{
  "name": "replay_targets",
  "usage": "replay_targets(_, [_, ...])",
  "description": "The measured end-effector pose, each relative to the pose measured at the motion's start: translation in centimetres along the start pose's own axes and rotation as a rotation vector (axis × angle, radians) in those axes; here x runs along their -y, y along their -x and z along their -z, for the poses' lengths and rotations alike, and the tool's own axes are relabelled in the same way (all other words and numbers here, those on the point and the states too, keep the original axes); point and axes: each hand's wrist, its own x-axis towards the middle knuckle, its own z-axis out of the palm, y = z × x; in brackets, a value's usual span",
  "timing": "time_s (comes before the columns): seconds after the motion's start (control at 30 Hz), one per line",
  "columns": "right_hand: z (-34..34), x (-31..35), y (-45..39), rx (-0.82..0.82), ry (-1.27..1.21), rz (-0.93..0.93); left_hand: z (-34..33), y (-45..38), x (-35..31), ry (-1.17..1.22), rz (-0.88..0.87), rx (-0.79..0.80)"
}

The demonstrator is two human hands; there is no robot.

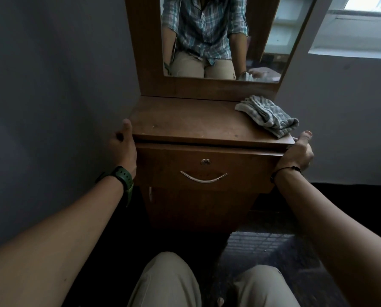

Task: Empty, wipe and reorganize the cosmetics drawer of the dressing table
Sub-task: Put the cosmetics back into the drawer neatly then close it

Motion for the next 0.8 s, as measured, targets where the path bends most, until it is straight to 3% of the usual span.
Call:
replay_targets(0.2, [-0.4, -0.1, -0.4, 0.013, -0.036, -0.012, -0.4, -0.7, 0.2, 0.045, 0.008, -0.048])
replay_targets(0.57, [-1.5, -0.9, -1.3, 0.053, -0.167, -0.046, -1.0, -4.0, 2.5, 0.298, 0.159, 0.037])
replay_targets(0.8, [-2.1, -1.8, -2.9, 0.198, -0.317, -0.061, -1.5, -3.6, 1.6, 0.384, 0.092, 0.035])
